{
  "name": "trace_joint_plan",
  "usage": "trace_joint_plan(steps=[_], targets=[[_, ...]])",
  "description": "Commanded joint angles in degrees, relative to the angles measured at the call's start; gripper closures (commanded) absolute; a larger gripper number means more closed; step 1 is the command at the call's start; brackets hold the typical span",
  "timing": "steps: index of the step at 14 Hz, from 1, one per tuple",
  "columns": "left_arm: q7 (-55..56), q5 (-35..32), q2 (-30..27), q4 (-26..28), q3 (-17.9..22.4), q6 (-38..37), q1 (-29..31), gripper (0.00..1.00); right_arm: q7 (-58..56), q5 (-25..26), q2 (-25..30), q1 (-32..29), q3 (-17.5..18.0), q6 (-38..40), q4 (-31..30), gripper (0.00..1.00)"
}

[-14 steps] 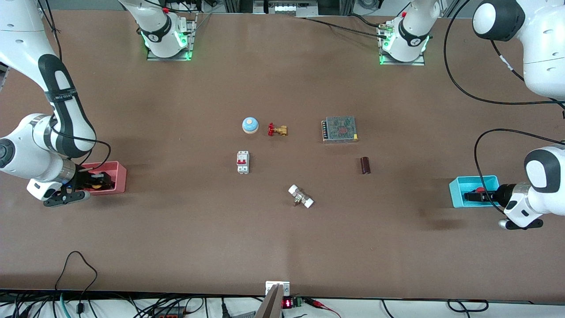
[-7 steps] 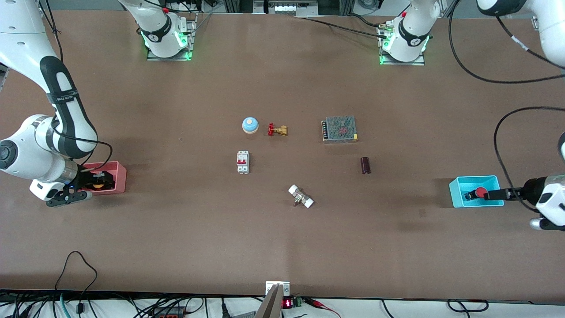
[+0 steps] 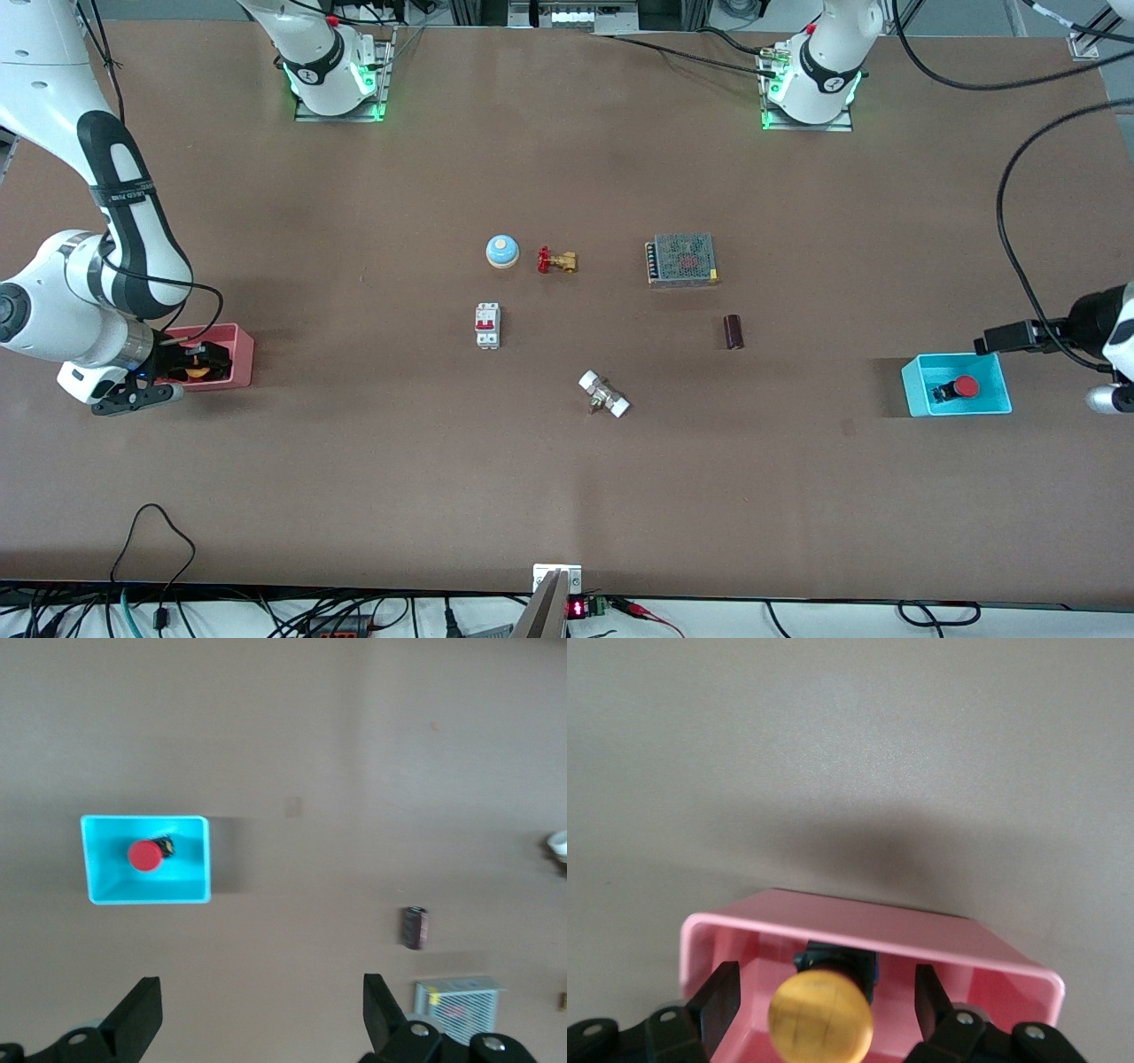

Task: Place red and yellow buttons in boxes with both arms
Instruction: 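Open both grippers, releasing the buttons into the boxes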

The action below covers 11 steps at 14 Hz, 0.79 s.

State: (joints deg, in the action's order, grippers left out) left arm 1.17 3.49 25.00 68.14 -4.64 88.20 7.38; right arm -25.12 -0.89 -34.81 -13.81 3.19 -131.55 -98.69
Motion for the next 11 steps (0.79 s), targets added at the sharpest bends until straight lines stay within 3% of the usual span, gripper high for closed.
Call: trace_joint_plan(steps=[1,3,4,7,9,11], targets=[[2.26,-0.33,-4.51,1.82,0.51,-1.89,-2.36,0.00,-0.54,-0.52,4.47,0.19,0.50,5.76,0.16,0.11],[2.44,-0.15,-10.02,6.96,1.21,-1.28,-2.63,0.00,-0.72,-0.43,8.59,0.28,0.59,10.24,0.16,0.08],[2.44,-0.24,-13.10,10.40,1.48,-0.06,-2.54,0.00,-0.80,-0.43,11.05,0.45,0.67,12.44,0.16,0.00],[3.48,-0.33,-19.53,19.81,2.09,3.90,-2.19,0.00,1.64,-0.34,18.43,4.13,0.67,16.93,0.16,0.00],[6.30,-0.59,-19.72,20.01,1.49,3.73,-2.01,0.00,9.87,-0.51,22.66,5.54,0.59,20.34,1.12,0.00],[6.13,-0.77,-19.99,20.19,1.04,3.64,-2.10,0.00,15.00,-0.78,23.29,5.90,0.68,28.23,7.07,0.00]])
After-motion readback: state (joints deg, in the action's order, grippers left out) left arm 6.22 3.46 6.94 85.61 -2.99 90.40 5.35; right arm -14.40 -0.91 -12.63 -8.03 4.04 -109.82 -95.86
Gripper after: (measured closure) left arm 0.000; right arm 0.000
